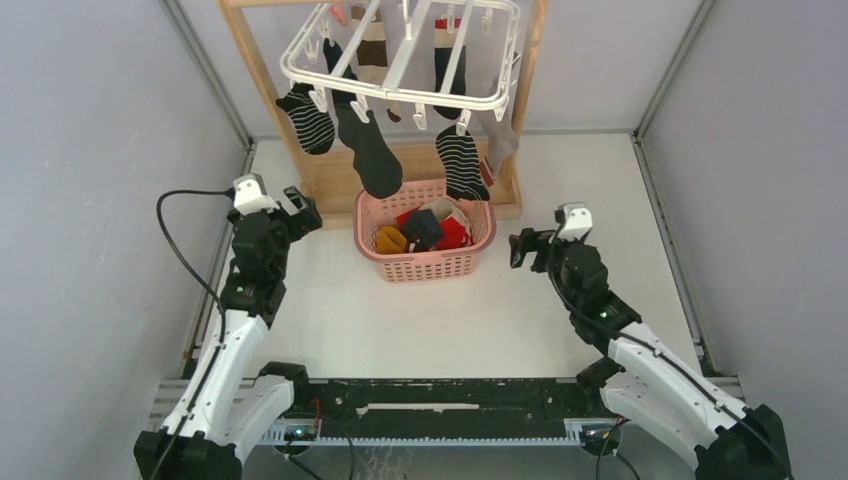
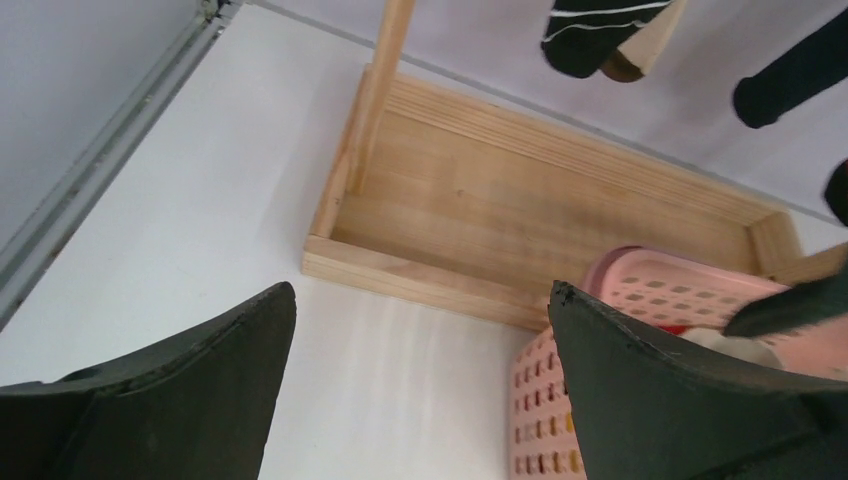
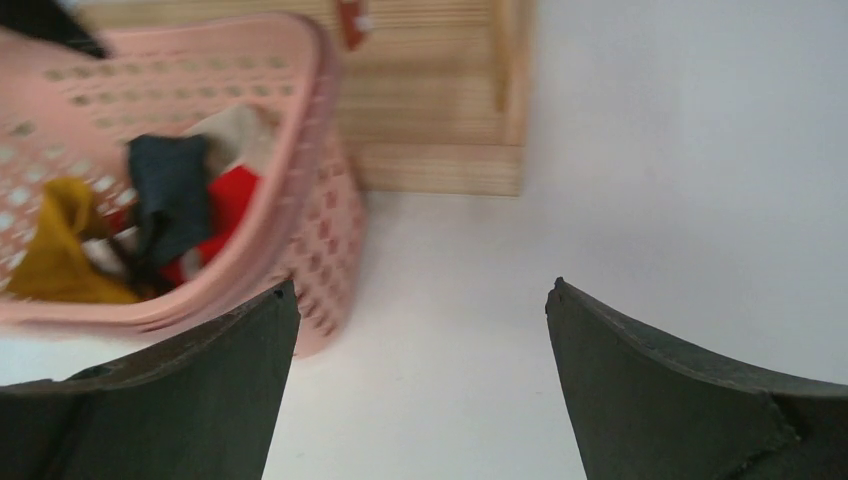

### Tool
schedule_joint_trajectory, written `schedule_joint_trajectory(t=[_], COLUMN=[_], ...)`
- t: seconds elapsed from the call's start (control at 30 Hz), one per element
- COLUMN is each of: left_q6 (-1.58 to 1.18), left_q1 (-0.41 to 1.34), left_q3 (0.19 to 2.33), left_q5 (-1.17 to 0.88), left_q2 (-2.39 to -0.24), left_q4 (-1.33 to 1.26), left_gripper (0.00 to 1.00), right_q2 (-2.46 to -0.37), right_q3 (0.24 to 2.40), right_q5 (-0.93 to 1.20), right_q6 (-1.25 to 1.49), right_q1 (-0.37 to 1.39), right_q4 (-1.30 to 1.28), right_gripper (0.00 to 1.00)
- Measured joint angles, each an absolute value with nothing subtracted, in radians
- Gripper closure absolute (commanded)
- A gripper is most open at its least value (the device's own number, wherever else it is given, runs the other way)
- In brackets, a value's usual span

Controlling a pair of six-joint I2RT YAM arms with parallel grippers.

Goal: Remove the socks clipped to the hanger
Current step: Reset both arms

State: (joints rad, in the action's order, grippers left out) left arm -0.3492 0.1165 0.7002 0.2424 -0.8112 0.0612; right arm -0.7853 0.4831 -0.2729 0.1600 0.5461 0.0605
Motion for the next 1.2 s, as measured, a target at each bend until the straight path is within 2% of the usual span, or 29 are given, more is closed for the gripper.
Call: schedule_joint_trajectory(t=[0.27, 0.63, 0.87, 1.2], left_q6=[-0.227, -0.112, -0.096, -0.070], left_q1=[0.116, 0.073, 0.017, 0.010], left_q3=[0.562, 0.525, 0.496, 0.493], left_q5=[0.315, 0.334, 0.302, 0.250], left_q2=[-0.913, -1.056, -1.168, -1.176], left_q4=[-0.137, -0.372, -0.476, -0.526], left_gripper=[0.00, 0.00, 0.00, 0.00], right_q2=[-0.705, -0.862, -1.076, -1.271], right_q3=[0.274, 0.167, 0.150, 0.132], right_q5=[-0.318, -0.282, -0.255, -0.236], right_q6=[0.133, 0.113, 0.105, 0.087], right_q1=[0.335, 0.073, 0.041, 0.041], right_q4=[0.280, 0.582, 0.792, 0.992], right_gripper=[0.00, 0.00, 0.00, 0.00])
